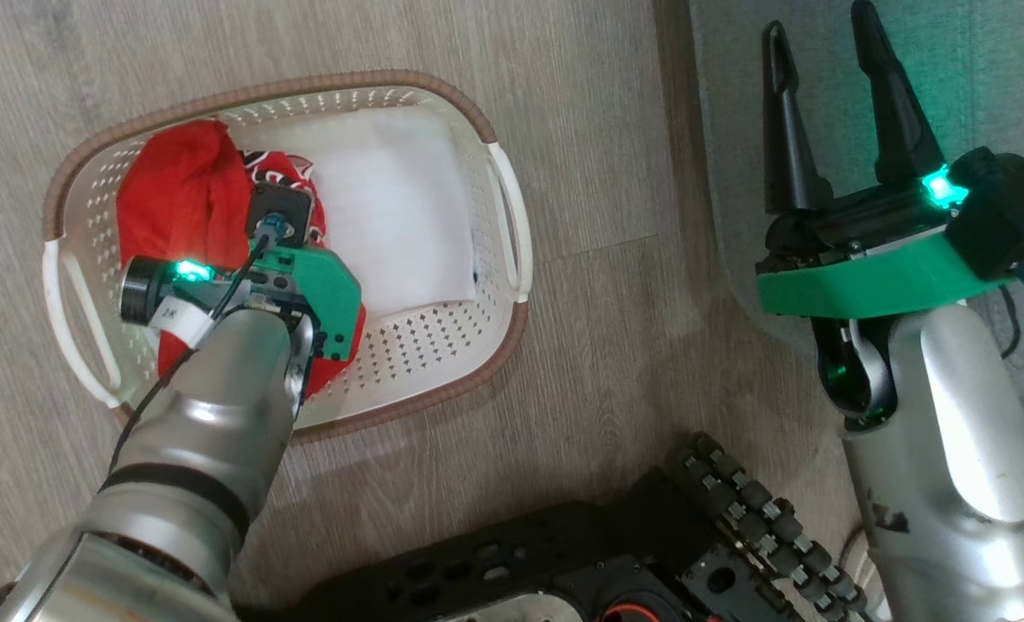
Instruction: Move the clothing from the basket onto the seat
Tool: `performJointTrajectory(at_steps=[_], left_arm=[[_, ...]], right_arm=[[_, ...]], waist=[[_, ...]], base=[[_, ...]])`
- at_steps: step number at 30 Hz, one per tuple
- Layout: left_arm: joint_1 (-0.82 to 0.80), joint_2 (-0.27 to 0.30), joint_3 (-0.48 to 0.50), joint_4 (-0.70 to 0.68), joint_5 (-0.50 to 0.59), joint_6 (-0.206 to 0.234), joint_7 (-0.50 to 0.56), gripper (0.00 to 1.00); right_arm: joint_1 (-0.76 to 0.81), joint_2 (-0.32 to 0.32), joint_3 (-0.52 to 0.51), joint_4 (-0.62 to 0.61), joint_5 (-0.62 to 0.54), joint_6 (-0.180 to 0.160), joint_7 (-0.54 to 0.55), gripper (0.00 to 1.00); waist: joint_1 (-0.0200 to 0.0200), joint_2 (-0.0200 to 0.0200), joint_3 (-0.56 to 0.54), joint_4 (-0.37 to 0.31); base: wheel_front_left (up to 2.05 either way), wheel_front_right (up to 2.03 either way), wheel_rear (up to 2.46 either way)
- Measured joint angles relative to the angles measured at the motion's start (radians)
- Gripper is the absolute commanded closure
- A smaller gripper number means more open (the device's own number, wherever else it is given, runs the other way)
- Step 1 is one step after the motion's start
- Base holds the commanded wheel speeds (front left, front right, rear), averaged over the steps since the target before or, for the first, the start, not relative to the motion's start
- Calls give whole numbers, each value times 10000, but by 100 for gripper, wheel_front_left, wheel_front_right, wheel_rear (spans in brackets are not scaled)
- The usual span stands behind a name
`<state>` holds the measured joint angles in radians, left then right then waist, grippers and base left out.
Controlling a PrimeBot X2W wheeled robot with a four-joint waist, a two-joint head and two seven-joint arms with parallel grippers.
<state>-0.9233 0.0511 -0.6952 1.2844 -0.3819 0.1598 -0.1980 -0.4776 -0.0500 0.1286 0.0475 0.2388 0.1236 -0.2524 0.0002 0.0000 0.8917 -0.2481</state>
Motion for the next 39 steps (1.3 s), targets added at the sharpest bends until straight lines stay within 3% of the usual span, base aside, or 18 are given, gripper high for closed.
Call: performJointTrajectory(at_steps=[5,9,16,21,28,39], left_arm=[[76,0,-59,33,-94,-153,-117,100],[364,-10,-366,-33,-81,-556,-334,100],[987,-44,-477,-945,-98,-895,-499,100],[1576,-75,-476,-2230,-94,-1001,-500,100],[2551,-73,-472,-3235,-94,-1603,-500,100],[3210,-81,-339,-4715,-199,-1871,-502,100]], right_arm=[[6,-2,-63,25,0,0,0,0],[17,0,-94,159,-4,0,0,0],[425,-2,-261,677,-211,0,0,0],[1115,0,-324,1244,-403,0,0,0],[2202,0,-556,1873,-686,0,0,0],[3782,2,-596,2437,-899,0,0,0]], waist=[[-1,0,-282,57],[-1,0,-729,183],[-1,0,-1899,518],[-1,1,-3049,824],[-1,1,-4954,1237],[-2,1,-7666,1764]], base=[[0,0,0],[0,0,0],[0,0,0],[0,0,0],[0,0,0],[0,0,0]])
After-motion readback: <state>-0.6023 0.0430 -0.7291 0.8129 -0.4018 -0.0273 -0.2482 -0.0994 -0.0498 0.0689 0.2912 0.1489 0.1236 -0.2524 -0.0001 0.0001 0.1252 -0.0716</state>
